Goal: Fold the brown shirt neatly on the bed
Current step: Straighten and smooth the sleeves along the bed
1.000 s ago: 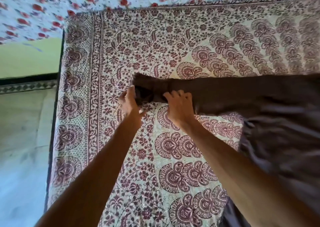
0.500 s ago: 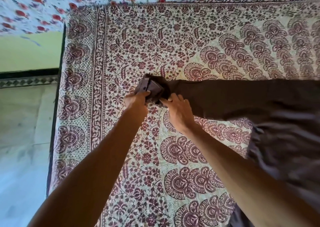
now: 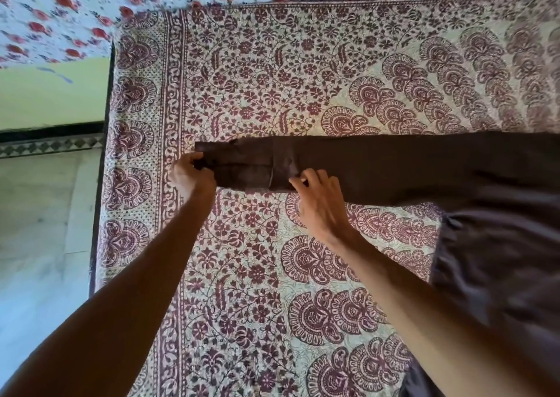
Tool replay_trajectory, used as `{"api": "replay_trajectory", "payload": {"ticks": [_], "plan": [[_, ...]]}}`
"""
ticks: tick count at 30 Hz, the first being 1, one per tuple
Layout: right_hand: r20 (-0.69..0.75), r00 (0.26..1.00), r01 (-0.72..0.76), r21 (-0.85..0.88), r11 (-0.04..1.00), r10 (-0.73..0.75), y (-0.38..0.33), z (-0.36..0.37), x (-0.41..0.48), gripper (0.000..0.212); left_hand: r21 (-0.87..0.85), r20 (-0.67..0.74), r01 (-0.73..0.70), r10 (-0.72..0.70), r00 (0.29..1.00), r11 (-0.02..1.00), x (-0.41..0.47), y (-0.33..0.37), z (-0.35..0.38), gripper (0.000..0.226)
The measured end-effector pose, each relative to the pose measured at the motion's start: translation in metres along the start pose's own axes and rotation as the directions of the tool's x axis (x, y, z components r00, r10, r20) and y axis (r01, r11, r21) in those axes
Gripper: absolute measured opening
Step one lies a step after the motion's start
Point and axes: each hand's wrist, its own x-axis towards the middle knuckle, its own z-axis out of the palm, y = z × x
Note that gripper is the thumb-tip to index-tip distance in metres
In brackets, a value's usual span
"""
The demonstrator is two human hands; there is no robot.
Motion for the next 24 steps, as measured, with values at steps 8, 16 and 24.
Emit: {"api": "replay_trajectory", "payload": {"ticks": [8,16,24], "plan": [[-0.221,0.847,-0.464,0.134,0.875,0.483,0.133,-0.04,-0.037,0.043,0.165,0.189,-0.529,0.5,0.845,0.832,-0.105,0.023,0.057,0.039],[0.27,0.818,-0.515,-0.049,0.856,0.508,0.251,-0.046,-0.045,0.057,0.272,0.661,-0.764,0.463,0.59,0.585,-0.174,0.042,0.18,0.065],[0.088,0.882,-0.467,0.012,0.884,0.464,0.28,-0.06,-0.031,0.046,0.413,0.507,-0.732,0.531,0.679,0.542,-0.149,0.076,0.206,0.046]]}}
